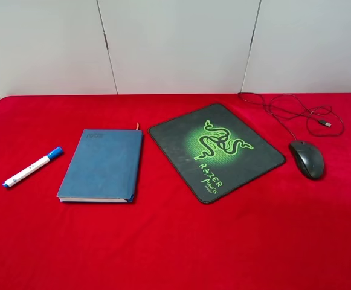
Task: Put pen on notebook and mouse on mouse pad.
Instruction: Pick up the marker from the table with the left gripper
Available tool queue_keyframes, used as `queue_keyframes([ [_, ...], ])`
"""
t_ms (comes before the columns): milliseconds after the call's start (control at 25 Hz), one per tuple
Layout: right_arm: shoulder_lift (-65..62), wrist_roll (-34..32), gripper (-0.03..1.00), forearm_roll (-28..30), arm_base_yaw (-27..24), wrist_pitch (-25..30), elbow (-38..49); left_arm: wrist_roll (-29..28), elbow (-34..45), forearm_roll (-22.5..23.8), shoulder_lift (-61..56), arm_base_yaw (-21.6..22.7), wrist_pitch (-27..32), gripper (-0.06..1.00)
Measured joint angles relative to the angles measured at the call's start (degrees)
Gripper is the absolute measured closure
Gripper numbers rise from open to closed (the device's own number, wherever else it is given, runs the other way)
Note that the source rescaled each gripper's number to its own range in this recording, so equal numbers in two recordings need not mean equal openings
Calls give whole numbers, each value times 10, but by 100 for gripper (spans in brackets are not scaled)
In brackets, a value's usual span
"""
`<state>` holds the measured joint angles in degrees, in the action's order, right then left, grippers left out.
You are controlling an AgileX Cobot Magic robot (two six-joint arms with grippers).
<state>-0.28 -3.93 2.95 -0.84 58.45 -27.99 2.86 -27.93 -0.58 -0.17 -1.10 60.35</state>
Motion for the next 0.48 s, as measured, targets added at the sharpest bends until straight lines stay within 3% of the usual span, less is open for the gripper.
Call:
queue_keyframes([
  [480, 0, 0, -3, 0, 0, 0, 0, 0, 0, 0, 0, 0, 0, -6],
])
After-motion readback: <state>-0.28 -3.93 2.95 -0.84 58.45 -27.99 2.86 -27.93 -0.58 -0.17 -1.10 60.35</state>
